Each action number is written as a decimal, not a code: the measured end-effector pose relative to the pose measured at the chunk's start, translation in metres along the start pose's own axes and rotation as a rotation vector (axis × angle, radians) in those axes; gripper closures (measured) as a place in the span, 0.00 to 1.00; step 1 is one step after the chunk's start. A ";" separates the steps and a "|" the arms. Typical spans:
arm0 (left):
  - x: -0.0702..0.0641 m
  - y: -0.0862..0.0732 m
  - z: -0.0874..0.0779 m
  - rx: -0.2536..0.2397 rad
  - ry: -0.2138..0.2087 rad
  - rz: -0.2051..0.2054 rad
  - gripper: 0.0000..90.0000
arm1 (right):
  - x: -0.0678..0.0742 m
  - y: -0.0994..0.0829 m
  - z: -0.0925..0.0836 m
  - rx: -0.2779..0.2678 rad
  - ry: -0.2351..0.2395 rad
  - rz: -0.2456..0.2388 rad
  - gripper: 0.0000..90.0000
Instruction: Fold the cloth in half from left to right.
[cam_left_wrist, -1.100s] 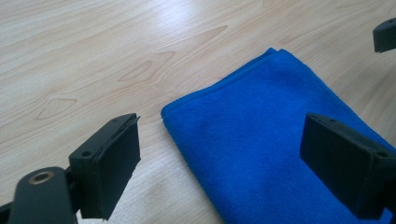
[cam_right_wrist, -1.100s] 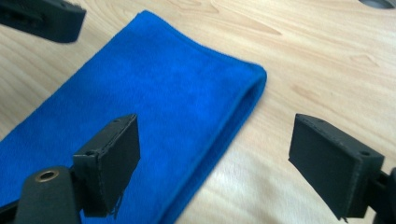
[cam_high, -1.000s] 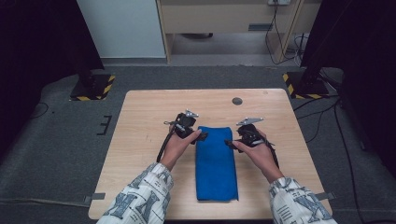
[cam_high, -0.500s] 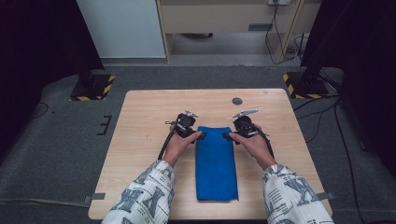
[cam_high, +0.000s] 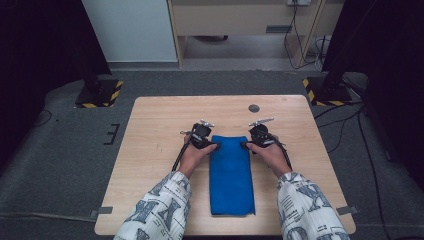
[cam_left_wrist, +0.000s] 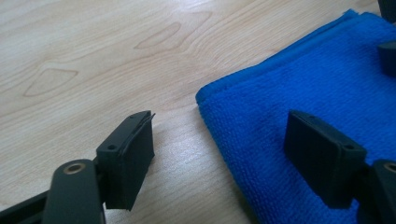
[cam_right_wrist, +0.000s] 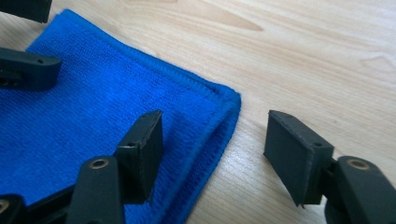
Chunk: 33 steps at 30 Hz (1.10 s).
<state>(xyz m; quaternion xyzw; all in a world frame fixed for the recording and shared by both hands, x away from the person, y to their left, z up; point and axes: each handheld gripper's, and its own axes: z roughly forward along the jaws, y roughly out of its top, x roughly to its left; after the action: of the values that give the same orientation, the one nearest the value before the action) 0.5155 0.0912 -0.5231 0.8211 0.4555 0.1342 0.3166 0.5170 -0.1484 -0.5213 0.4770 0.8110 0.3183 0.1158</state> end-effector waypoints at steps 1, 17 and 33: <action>0.000 -0.001 0.001 -0.003 0.001 0.003 0.27 | 0.001 0.000 0.001 -0.009 -0.003 -0.003 0.43; -0.012 0.000 -0.005 -0.055 -0.051 0.046 0.87 | 0.018 0.004 -0.002 -0.052 0.051 -0.057 0.94; -0.013 0.008 -0.031 -0.117 -0.032 0.075 0.90 | 0.029 0.011 -0.027 -0.126 0.054 -0.082 0.94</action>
<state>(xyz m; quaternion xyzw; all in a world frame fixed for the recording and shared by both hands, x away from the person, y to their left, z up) 0.4974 0.0894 -0.4932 0.8197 0.4109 0.1592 0.3660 0.4963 -0.1309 -0.4901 0.4264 0.8111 0.3763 0.1368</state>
